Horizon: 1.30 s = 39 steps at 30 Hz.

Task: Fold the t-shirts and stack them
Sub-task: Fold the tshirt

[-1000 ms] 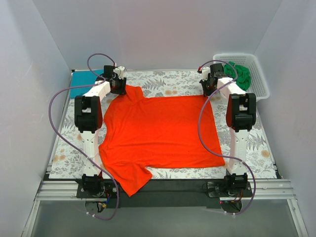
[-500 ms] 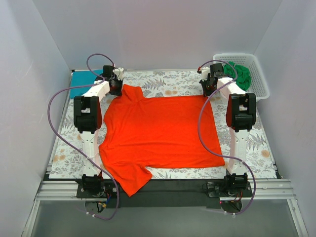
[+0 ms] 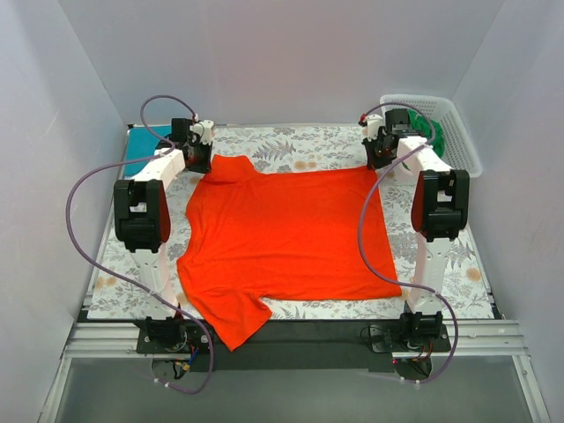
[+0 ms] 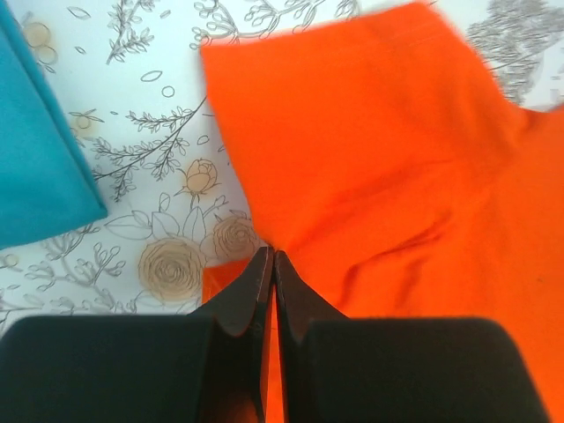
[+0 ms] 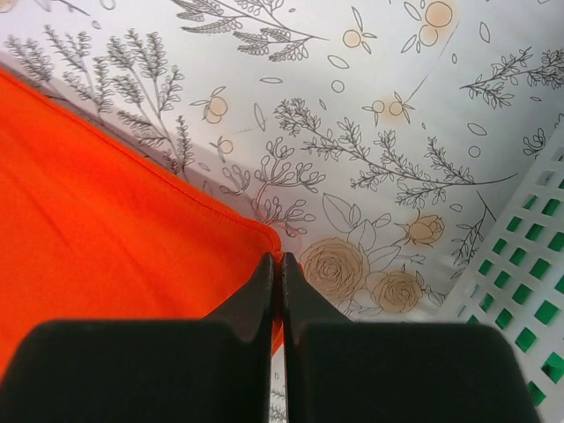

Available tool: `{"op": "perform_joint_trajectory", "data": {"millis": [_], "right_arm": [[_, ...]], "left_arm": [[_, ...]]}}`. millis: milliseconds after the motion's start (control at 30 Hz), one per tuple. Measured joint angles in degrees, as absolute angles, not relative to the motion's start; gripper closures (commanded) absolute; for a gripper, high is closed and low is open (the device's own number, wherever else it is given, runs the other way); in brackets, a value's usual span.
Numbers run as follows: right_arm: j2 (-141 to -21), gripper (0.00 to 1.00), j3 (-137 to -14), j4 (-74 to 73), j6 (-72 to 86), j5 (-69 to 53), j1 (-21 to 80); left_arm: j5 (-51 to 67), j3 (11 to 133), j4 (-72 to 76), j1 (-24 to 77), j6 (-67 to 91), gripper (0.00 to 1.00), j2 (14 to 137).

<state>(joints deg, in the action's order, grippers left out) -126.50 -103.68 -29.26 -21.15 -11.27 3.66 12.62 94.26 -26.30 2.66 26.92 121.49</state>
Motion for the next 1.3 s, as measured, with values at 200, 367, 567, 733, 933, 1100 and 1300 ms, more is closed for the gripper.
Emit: {"op": "perform_joint_trajectory", "data": {"millis": [200,367,567,733,933,1100,1300], "right_arm": [[-122.9,0.99,-101.7,-29.7,-21.4,-12.6,3.6],[-120.9,0.99,-99.2,-29.9,-21.9,-13.6,3.5],[-117.6,0.99,-95.5,-30.0,-23.1,-14.3,3.4],[-114.3,0.99,-92.8,-30.0,-24.5,-15.3,3.1],[-114.0,0.99,-91.4,-30.1,-25.8,-16.7,3.0],[-112.5,0.99,-88.6,-30.5,-27.2,-16.9,3.0],[-107.7,0.99,-84.9,-30.7,-29.4,-16.8,3.0]], "left_arm": [[14.5,88.6,-23.5,2.5,25.7,1.00,113.8],[15.7,85.1,-22.6,2.5,24.8,1.00,110.8],[15.6,80.2,-22.9,2.5,23.9,1.00,107.9],[15.4,77.0,-23.7,2.5,23.1,1.00,102.9],[15.5,75.9,-23.6,2.5,22.9,1.00,100.8],[15.5,74.5,-24.4,2.5,22.4,1.00,100.4],[15.5,70.8,-26.1,2.5,21.7,1.00,96.1]]}}
